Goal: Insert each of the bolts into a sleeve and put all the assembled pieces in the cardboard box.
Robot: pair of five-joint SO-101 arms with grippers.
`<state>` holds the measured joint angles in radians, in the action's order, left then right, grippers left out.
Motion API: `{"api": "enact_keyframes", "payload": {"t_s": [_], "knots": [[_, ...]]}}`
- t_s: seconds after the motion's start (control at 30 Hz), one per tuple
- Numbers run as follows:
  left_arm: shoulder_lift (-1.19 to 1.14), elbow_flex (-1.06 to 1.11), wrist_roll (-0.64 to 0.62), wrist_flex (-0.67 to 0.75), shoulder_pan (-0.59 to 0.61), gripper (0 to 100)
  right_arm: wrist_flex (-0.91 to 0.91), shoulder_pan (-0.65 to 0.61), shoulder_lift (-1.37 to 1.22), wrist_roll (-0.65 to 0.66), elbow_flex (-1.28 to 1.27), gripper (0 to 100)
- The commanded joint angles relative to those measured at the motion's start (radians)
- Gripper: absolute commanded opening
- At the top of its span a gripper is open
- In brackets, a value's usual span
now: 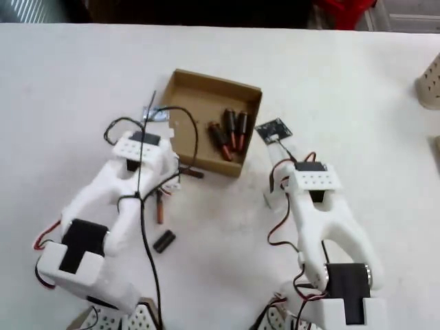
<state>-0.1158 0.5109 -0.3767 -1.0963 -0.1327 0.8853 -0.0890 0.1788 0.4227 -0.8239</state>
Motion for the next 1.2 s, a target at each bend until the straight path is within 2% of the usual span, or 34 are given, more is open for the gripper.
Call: {"api": "enact_keyframes", "payload": {"t_s": [0.0,0.07,0.2,0.47,0.57,0.73,0.9,1.07,1.17], "knots": [[0.004,-0.049,0.1,-0.008,0.027,4,-0.012,-0.008,0.033,0.003,0.048,1.7],[0.002,-0.048,0.155,0.0,0.053,8,-0.012,-0.008,0.033,0.003,0.048,1.7],[0.008,-0.048,0.16,-0.002,0.061,18,-0.012,-0.008,0.033,0.003,0.048,1.7],[0.002,-0.049,0.167,0.006,0.071,10,-0.012,-0.008,0.033,0.003,0.048,1.7],[0.002,-0.049,0.167,0.008,0.07,9,-0.012,-0.008,0.033,0.003,0.048,1.7],[-0.048,-0.035,0.167,0.091,0.064,10,-0.012,-0.008,0.033,0.003,0.048,1.7],[-0.124,-0.117,0.167,0.008,0.064,9,-0.012,-0.008,0.033,0.003,0.048,1.7],[-0.125,-0.114,0.167,0.0,0.062,9,-0.012,-0.007,0.033,0.003,0.048,1.7],[-0.125,-0.114,0.167,-0.002,0.062,2,-0.012,-0.007,0.033,0.003,0.048,1.7]]}}
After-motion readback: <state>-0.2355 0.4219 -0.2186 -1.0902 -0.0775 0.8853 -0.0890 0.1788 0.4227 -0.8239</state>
